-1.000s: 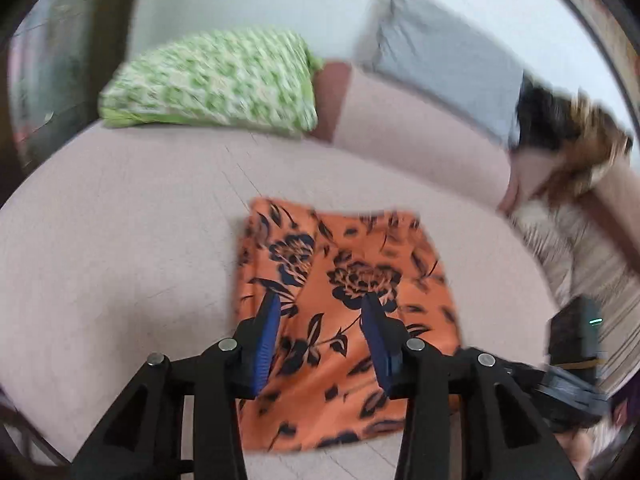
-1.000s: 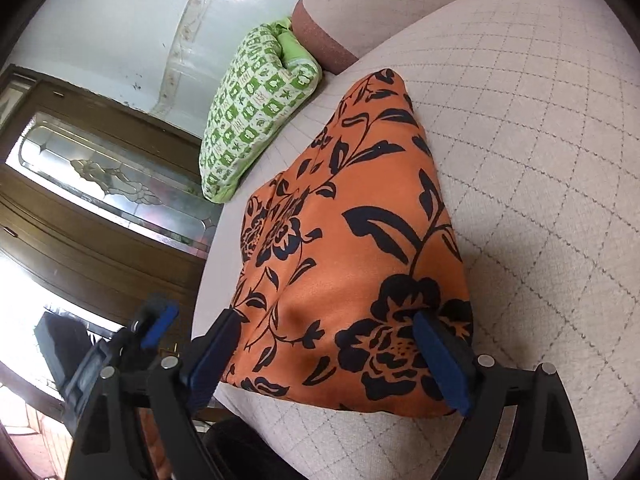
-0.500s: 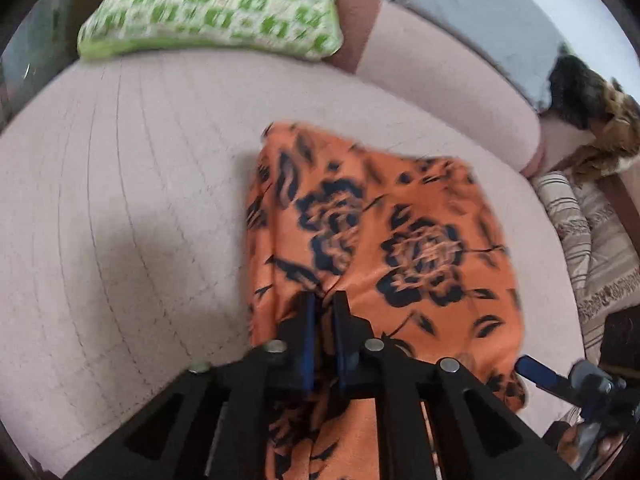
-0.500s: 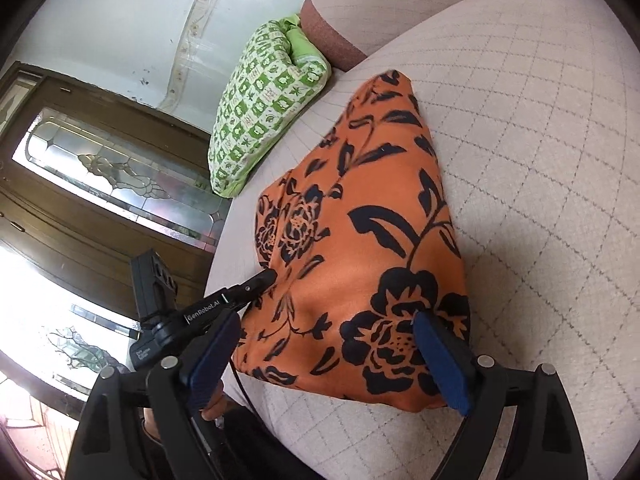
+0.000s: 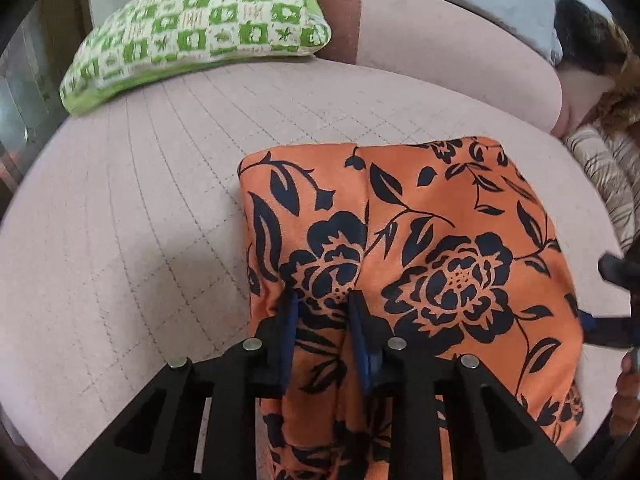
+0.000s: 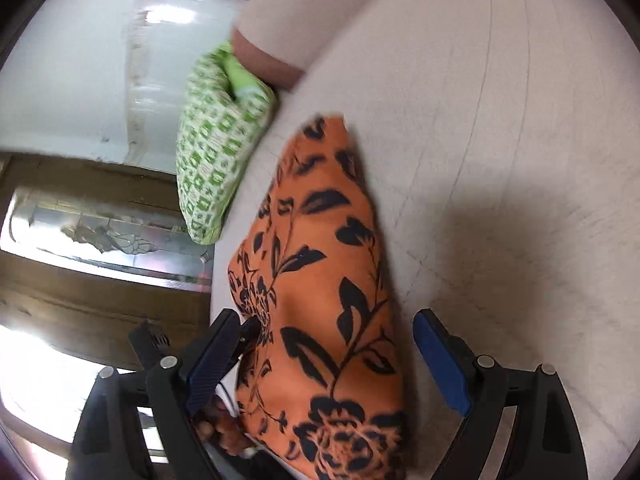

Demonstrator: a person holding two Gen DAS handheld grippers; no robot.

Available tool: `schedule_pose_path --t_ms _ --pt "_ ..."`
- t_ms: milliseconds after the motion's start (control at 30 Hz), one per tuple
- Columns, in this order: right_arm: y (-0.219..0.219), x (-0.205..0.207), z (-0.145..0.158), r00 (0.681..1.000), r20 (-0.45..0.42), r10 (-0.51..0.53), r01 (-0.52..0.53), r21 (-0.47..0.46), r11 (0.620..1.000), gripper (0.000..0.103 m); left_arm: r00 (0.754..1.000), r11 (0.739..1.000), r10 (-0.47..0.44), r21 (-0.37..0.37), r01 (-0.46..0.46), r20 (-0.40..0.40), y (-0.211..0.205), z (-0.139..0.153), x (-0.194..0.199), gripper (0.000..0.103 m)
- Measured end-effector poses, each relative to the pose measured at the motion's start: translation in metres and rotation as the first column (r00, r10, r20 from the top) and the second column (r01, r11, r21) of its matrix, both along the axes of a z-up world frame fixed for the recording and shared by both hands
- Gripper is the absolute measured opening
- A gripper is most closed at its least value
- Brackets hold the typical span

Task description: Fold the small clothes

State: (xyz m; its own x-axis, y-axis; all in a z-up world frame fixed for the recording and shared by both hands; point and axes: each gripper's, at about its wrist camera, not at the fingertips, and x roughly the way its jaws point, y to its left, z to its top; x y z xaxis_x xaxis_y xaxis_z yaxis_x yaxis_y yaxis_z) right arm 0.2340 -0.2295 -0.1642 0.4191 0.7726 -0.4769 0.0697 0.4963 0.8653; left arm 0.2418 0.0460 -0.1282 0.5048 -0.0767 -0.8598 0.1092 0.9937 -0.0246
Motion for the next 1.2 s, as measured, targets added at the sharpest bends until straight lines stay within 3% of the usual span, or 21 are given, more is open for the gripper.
schedule_pose_path --t_ms 67,100,200,267,300,333,367,400,500,600,733,767,800,833,900,933,967,1033,1100,1133,1200 --pt "0.011 0.008 -0.010 0.999 -0.040 0.029 -0.032 -0.075 0.997 0.066 1.000 1.000 0.002 -0.003 -0.002 0.008 0.001 -0.003 0.000 0.028" --pt "0.012 0.009 -0.020 0.997 -0.073 0.032 -0.038 -0.070 0.997 0.045 1.000 1.000 0.005 -0.012 -0.005 0.011 0.002 -0.003 0.000 0.028" --pt "0.002 -0.002 -0.015 0.999 -0.042 -0.015 0.014 -0.031 0.999 0.037 1.000 1.000 -0.002 -0.010 0.003 0.019 0.002 -0.002 -0.003 0.028" --pt "0.003 -0.012 -0.002 0.999 0.036 -0.020 0.022 -0.052 0.998 0.037 1.000 1.000 -0.001 -0.006 0.001 0.026 0.001 -0.003 -0.002 0.028" --pt "0.003 -0.010 -0.008 1.000 0.013 -0.027 0.028 -0.071 0.997 0.038 1.000 1.000 0.000 -0.004 0.000 0.028 0.001 -0.004 -0.002 0.028" --pt "0.002 -0.005 -0.026 0.997 -0.064 -0.037 0.032 -0.079 0.996 0.051 1.000 1.000 0.000 0.003 0.000 0.030 -0.001 -0.005 -0.001 0.028" --pt "-0.003 -0.004 -0.033 0.995 -0.087 -0.040 0.038 -0.016 0.999 0.051 0.999 1.000 -0.001 0.012 0.001 0.034 -0.005 -0.002 -0.003 0.028" --pt "-0.006 -0.005 -0.028 0.996 -0.077 -0.038 0.039 0.009 0.999 0.054 0.999 1.000 0.000 0.009 0.000 0.037 -0.005 -0.003 -0.003 0.028" --pt "-0.012 -0.007 0.003 0.999 0.016 -0.039 0.039 0.041 0.998 0.081 0.999 1.000 0.009 -0.021 -0.008 0.041 -0.002 -0.002 -0.005 0.028" --pt "-0.018 0.009 0.015 0.997 0.040 -0.066 0.065 0.015 0.998 0.083 0.999 1.000 0.005 -0.020 -0.004 0.047 0.000 -0.003 -0.006 0.028" --pt "-0.008 0.051 -0.013 0.996 -0.071 -0.054 0.057 0.048 0.997 0.083 0.999 0.998 0.014 -0.061 -0.011 0.041 0.007 -0.003 -0.005 0.028" --pt "0.000 0.063 -0.029 0.992 -0.122 -0.017 0.016 -0.002 1.000 0.081 0.999 0.998 0.012 -0.066 -0.009 0.040 0.009 -0.003 -0.004 0.028" --pt "0.002 0.066 -0.031 0.992 -0.125 -0.019 0.017 -0.013 1.000 0.053 0.999 0.998 0.012 -0.068 -0.009 0.041 0.009 -0.003 -0.005 0.028" --pt "0.003 0.066 -0.027 0.994 -0.106 -0.016 0.017 0.012 1.000 0.040 0.999 0.997 0.015 -0.077 -0.012 0.040 0.011 -0.003 -0.005 0.028" --pt "0.010 0.059 0.001 1.000 0.021 0.003 -0.002 -0.083 0.997 0.036 0.999 0.996 0.015 -0.093 -0.012 0.038 0.015 -0.004 -0.004 0.028" --pt "0.010 0.058 -0.001 1.000 0.015 -0.004 0.006 -0.090 0.996 0.036 0.999 0.995 0.013 -0.099 -0.010 0.037 0.017 -0.004 -0.003 0.028" --pt "0.007 0.064 -0.021 0.998 -0.069 -0.016 0.007 -0.117 0.993 0.036 0.999 0.994 0.013 -0.108 -0.009 0.036 0.018 -0.005 -0.003 0.028" --pt "0.000 0.062 -0.035 0.995 -0.096 -0.026 0.021 -0.056 0.998 0.036 0.999 0.994 0.013 -0.111 -0.009 0.036 0.018 -0.004 -0.003 0.028" --pt "0.000 0.051 -0.015 0.998 -0.047 -0.030 0.026 -0.074 0.997 0.048 0.999 0.992 0.015 -0.126 -0.011 0.030 0.022 -0.004 -0.002 0.028" --pt "0.000 0.042 -0.004 1.000 -0.018 -0.020 0.019 -0.072 0.997 0.067 0.999 0.991 0.019 -0.136 -0.015 0.026 0.023 -0.004 -0.002 0.028" --pt "-0.003 0.021 0.012 0.999 0.030 -0.026 0.029 -0.090 0.996 0.080 0.999 0.989 0.023 -0.148 -0.019 0.025 0.026 -0.004 -0.002 0.028"
